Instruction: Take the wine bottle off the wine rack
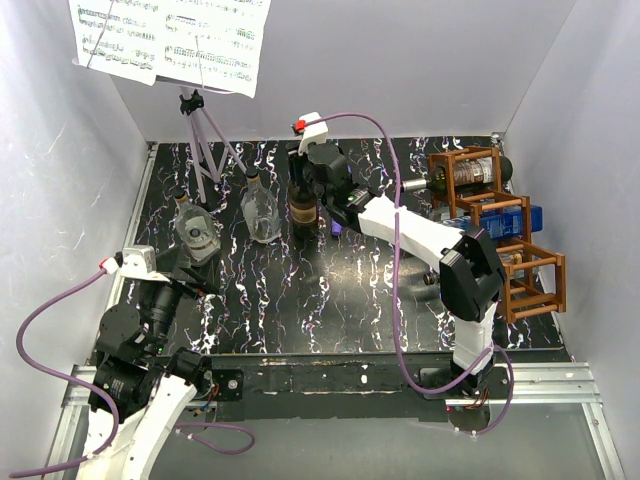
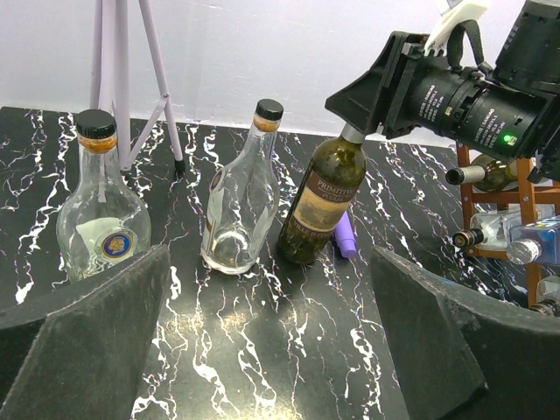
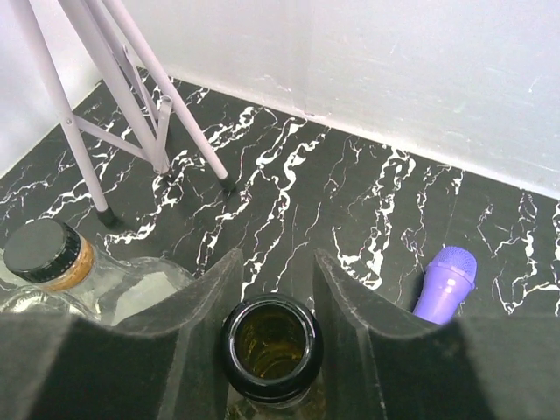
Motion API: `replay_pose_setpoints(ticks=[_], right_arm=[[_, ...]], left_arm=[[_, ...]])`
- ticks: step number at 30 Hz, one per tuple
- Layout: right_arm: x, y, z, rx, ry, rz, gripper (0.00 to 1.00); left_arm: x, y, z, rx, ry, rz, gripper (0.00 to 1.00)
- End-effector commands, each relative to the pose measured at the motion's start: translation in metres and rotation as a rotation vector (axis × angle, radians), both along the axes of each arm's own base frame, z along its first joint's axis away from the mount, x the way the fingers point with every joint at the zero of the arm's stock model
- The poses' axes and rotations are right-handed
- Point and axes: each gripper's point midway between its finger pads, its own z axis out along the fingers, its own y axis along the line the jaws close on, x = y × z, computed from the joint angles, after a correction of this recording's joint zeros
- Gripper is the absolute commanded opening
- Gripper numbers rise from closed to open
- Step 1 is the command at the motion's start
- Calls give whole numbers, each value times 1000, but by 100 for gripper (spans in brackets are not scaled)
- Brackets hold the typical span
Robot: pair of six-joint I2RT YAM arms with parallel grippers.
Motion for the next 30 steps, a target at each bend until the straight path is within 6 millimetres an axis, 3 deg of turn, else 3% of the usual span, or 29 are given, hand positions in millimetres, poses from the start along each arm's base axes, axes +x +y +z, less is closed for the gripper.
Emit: replay_pose_setpoints(ticks=[1, 3, 8, 14, 19, 23, 30], right_arm=[[-4, -7, 69, 139, -120, -14, 50], [-9, -8, 77, 152, -121, 6, 60], [-28, -11, 120, 150, -135, 80, 72], [-69, -35, 153, 60, -170, 190, 74], [-113, -72, 140, -183, -199, 317, 73], [-139, -118, 123, -411, -225, 336, 76], [-174, -182, 62, -896, -278, 490, 83]], left_arm=[[-2, 1, 5, 7, -16, -1, 98], [-2, 1, 5, 8, -14, -3, 98], [-2, 0, 5, 8, -13, -4, 98], [-3, 1, 6, 6, -19, -4, 98], [-4, 0, 6, 5, -23, -9, 98], [-5, -1, 7, 3, -26, -15, 98], [-5, -3, 8, 3, -31, -25, 98]])
